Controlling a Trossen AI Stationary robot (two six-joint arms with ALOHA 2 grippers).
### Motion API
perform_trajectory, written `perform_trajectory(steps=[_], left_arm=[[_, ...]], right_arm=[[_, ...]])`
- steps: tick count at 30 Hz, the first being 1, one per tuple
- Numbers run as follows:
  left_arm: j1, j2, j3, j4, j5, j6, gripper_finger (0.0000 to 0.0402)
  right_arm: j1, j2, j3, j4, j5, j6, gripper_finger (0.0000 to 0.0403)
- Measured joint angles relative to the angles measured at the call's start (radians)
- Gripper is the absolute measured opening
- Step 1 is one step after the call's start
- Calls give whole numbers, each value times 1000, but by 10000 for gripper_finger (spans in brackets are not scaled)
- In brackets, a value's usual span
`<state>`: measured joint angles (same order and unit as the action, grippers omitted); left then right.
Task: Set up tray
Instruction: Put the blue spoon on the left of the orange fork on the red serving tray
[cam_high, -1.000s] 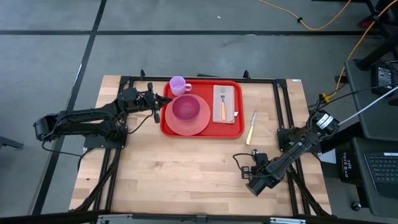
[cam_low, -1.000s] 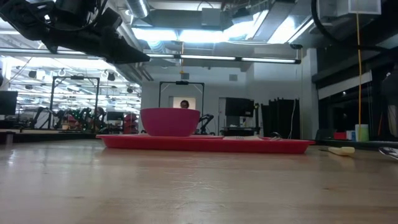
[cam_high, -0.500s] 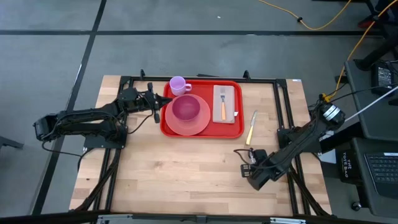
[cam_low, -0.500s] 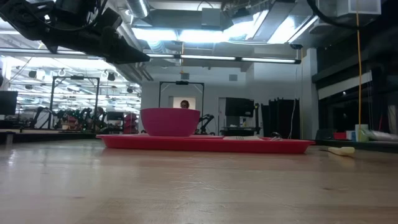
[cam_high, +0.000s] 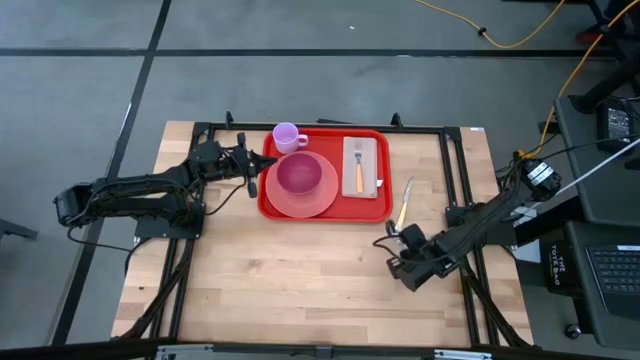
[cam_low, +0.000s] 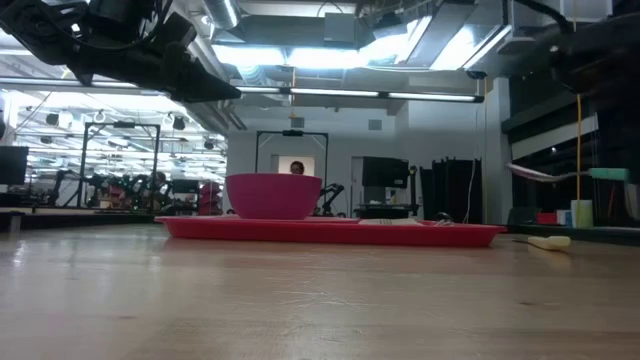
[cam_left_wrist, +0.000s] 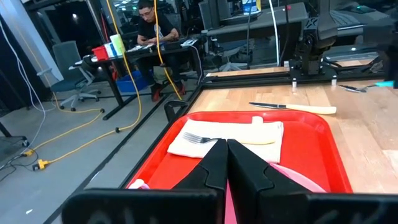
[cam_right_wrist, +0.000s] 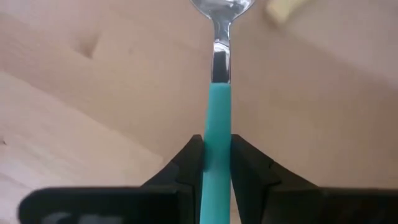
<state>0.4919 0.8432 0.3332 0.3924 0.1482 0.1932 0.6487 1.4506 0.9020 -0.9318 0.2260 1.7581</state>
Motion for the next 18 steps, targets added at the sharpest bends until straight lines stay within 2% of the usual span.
perform_trajectory(steps=[11,18], left_arm=[[0,0,0,0,0,-141,7],[0,0,0,1,5,-216,3]], right_arm=[[-44,8,-8,100,198,-197,63],[-81,11,-8,150,224,-264,64]])
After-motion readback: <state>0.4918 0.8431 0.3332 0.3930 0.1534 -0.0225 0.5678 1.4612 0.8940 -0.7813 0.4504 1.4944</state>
